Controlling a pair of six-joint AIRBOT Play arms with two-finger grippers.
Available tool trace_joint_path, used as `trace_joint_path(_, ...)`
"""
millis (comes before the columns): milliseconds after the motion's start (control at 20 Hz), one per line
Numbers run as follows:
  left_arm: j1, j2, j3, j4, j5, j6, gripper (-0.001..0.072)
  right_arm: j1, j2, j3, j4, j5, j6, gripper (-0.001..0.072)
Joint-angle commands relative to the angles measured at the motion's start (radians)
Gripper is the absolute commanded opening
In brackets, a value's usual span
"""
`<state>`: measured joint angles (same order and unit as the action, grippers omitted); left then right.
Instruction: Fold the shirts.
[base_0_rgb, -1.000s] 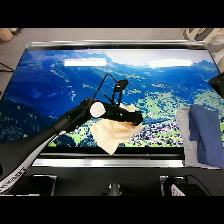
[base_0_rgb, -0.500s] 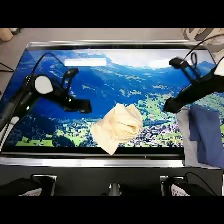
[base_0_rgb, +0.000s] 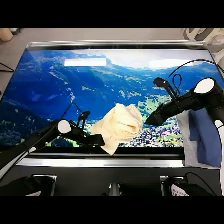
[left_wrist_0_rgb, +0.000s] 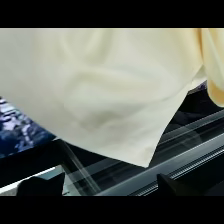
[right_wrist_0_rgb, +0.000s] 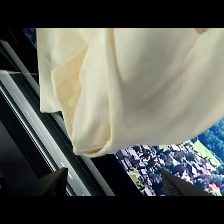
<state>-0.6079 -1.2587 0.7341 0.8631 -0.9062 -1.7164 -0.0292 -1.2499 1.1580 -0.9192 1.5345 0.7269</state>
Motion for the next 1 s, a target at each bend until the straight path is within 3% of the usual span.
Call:
trace_joint_path(0,-0.096,-0.061,-0.042,-0.124,0.175,-0.019,0.0670,0.001,0.001,-0.016,0.044,-0.020,-0.028,0.0632)
trace_joint_path(250,-0.144,-0.134,-0.042,-0.193,0.311,-0.050,0.0665,0.012,0.001,-0.018,0.010,-0.024,0.007,0.0633)
trace_joint_path(350,-0.146,-0.137,-0.042,-0.195,0.360,-0.075,0.0480,0.060,0.001,-0.027,-0.066,-0.037,0.018,0.0635)
trace_joint_path(400,-0.146,-0.137,-0.042,-0.194,0.375,-0.080,0.0312,0.096,0.001,-0.040,-0.111,-0.053,0.031,0.0691)
trace_joint_path(450,-0.146,-0.137,-0.042,-0.194,0.380,-0.079,0.0097,0.129,0.001,-0.056,-0.136,-0.077,0.040,0.0697)
trace_joint_path(500,-0.146,-0.135,-0.042,-0.193,0.380,-0.066,0.0027,0.156,0.000,-0.074,-0.148,-0.104,0.045,0.0704)
trace_joint_path(700,-0.146,-0.114,-0.042,-0.189,0.374,-0.016,0.0024,0.229,0.000,-0.142,-0.140,-0.223,0.078,0.0703)
trace_joint_path(750,-0.146,-0.101,-0.042,-0.189,0.376,0.003,0.0024,0.233,0.000,-0.159,-0.139,-0.251,0.092,0.0669)
trace_joint_path(800,-0.146,-0.087,-0.042,-0.188,0.377,0.018,0.0024,0.233,0.000,-0.172,-0.144,-0.276,0.107,0.0556)
trace_joint_path(850,-0.146,-0.066,-0.042,-0.178,0.378,0.035,0.0024,0.231,0.000,-0.174,-0.154,-0.296,0.111,0.0335)
trace_joint_path(900,-0.146,-0.041,-0.042,-0.157,0.385,0.042,0.0023,0.231,0.001,-0.173,-0.160,-0.320,0.111,0.0065)
trace_joint_path(950,-0.146,-0.004,-0.040,-0.112,0.394,0.042,0.0023,0.231,0.004,-0.166,-0.173,-0.341,0.110,0.0025)
